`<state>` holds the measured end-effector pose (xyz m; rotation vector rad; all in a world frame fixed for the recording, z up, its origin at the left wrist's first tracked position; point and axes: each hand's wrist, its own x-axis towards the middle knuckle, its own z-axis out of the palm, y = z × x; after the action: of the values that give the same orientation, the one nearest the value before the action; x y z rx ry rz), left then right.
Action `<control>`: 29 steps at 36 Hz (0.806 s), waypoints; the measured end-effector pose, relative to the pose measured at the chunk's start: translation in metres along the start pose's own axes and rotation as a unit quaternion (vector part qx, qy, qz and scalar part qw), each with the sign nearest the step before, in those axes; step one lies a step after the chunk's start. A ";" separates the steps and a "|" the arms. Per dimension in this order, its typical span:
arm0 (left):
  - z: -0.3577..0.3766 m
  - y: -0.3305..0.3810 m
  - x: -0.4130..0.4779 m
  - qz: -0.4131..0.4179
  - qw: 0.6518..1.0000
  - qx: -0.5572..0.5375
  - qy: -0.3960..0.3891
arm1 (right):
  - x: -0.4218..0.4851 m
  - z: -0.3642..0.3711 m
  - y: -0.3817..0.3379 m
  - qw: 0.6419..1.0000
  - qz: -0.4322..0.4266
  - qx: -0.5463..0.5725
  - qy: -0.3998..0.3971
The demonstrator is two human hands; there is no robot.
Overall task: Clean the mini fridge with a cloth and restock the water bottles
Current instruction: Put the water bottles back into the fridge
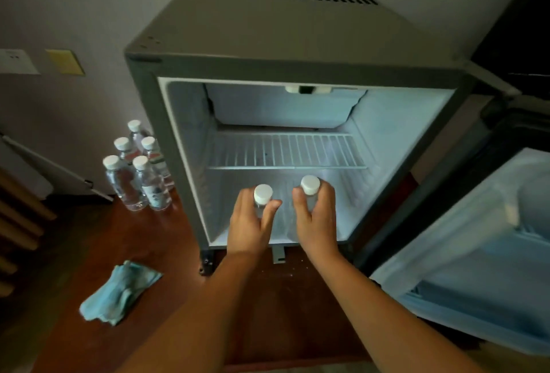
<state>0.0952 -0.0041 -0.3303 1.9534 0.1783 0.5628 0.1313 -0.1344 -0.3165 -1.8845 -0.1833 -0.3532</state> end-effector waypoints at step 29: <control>0.148 -0.062 0.120 0.067 0.989 -0.103 0.079 | 0.122 0.053 0.115 0.985 -0.059 0.074 0.145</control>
<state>0.2764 -0.0534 -0.3994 1.7295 0.0839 0.7933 0.2890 -0.1286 -0.3950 -1.6578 -0.1213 -0.6705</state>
